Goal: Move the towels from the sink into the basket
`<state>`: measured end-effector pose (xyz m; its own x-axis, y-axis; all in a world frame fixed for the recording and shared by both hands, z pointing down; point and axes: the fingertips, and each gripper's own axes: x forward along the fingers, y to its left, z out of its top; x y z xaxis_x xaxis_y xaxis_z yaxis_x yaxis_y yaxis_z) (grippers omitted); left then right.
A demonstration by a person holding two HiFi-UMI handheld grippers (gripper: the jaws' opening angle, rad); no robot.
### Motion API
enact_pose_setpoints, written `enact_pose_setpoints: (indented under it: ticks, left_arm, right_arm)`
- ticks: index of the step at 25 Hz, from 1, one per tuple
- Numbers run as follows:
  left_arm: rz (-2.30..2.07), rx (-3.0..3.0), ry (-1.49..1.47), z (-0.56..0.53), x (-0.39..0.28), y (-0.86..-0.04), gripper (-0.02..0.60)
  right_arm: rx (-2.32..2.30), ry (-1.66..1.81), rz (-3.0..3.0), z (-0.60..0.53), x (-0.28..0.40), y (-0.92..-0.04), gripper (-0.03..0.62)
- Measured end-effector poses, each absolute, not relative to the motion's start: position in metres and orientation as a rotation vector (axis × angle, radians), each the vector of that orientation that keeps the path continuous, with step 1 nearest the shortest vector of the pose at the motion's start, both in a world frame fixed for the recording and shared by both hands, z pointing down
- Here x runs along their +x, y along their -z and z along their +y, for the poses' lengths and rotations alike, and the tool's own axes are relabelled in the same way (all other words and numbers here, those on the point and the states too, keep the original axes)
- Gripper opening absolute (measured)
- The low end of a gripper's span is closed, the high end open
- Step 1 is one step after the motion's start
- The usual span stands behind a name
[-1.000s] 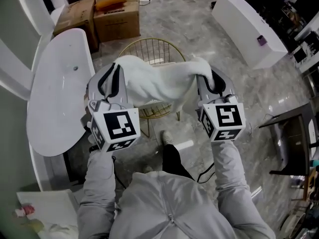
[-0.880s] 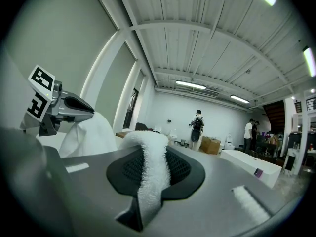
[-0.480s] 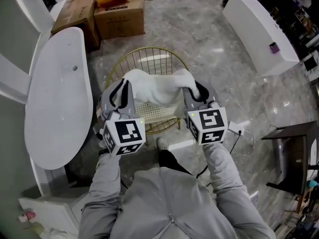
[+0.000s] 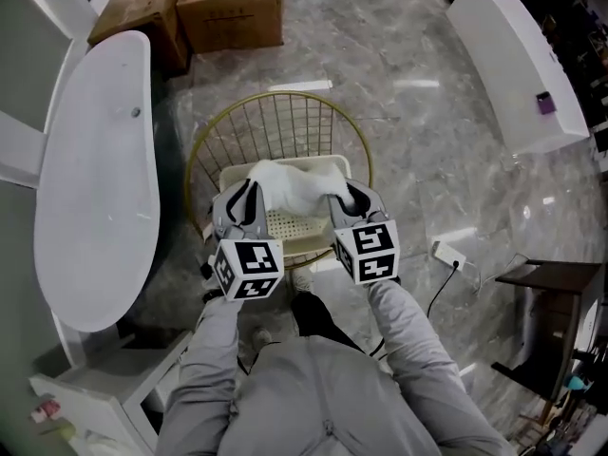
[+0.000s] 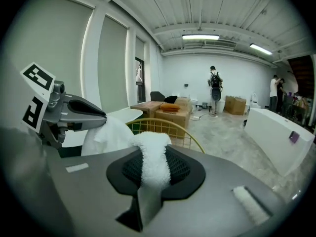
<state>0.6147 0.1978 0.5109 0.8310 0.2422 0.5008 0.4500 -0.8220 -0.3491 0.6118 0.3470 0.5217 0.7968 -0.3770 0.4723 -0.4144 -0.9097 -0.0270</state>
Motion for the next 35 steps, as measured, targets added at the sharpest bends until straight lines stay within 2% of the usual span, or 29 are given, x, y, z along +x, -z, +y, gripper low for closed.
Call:
enact_pose_setpoints:
  ticks: [10, 17, 23, 25, 27, 28, 35]
  left_arm:
    - [-0.535, -2.533, 0.887, 0.206, 0.632, -0.630, 0.097]
    - [-0.537, -2.534, 1.031, 0.209, 0.637, -0.675, 0.100]
    - [-0.537, -2.519, 1.122, 0.201, 0.633, -0.690, 0.100]
    - [-0.528, -2.510, 1.132, 0.197, 0.632, -0.691, 0.124]
    - [-0.509, -2.501, 1.134, 0.193, 0.631, -0.691, 0.193]
    - [-0.500, -2.498, 1.133, 0.191, 0.631, -0.690, 0.206]
    - [-0.456, -2.507, 1.100, 0.178, 0.625, -0.666, 0.209]
  right_arm:
    - [2.800, -1.039, -0.696, 0.341, 0.637, -0.633, 0.053]
    - [2.730, -1.306, -0.768, 0.340, 0.632, -0.689, 0.057]
    - [2.700, -1.454, -0.767, 0.349, 0.627, -0.717, 0.123]
    - [2.700, -1.466, -0.751, 0.351, 0.626, -0.720, 0.137]
    - [2.710, -1.467, -0.728, 0.356, 0.626, -0.720, 0.143]
    - [2.718, -1.465, -0.716, 0.359, 0.626, -0.719, 0.143]
    - [2.798, -1.428, -0.633, 0.383, 0.614, -0.692, 0.144]
